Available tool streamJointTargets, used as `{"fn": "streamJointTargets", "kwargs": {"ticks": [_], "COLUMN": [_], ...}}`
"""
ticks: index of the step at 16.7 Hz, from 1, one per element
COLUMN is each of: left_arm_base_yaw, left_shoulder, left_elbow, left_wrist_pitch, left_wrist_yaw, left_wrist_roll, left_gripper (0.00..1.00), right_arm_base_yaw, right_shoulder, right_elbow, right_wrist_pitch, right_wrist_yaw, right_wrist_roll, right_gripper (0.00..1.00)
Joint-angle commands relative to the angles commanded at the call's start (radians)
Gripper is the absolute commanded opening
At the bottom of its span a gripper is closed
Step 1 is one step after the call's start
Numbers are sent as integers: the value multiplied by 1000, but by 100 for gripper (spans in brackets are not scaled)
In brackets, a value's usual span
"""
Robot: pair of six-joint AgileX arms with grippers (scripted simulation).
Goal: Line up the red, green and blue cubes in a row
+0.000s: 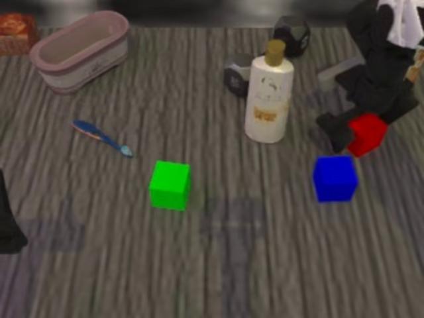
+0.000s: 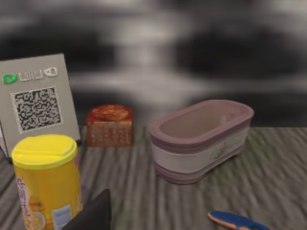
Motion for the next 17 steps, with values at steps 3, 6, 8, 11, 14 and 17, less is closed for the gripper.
{"fn": "streamJointTargets", "kwargs": {"ticks": [3,6,8,11,14,17], "left_arm_base_yaw": [0,0,0,0,0,0], "left_shoulder": [0,0,0,0,0,0], "left_elbow": [0,0,0,0,0,0], "left_wrist_pitch": [0,0,0,0,0,0], "left_wrist_yaw": [0,0,0,0,0,0], "left_wrist_roll": [0,0,0,0,0,0], "left_gripper": [100,100,100,100,100,100], "right_arm_base_yaw": [0,0,0,0,0,0], "right_shoulder": [3,3,3,3,3,3], "right_elbow": [-9,-9,-9,-9,-9,-9], "right_wrist_pitch": [9,9,9,9,9,9], "right_wrist_yaw": [0,0,0,0,0,0], "right_wrist_roll": [0,0,0,0,0,0], "right_gripper": [100,85,70,47,25,2]}}
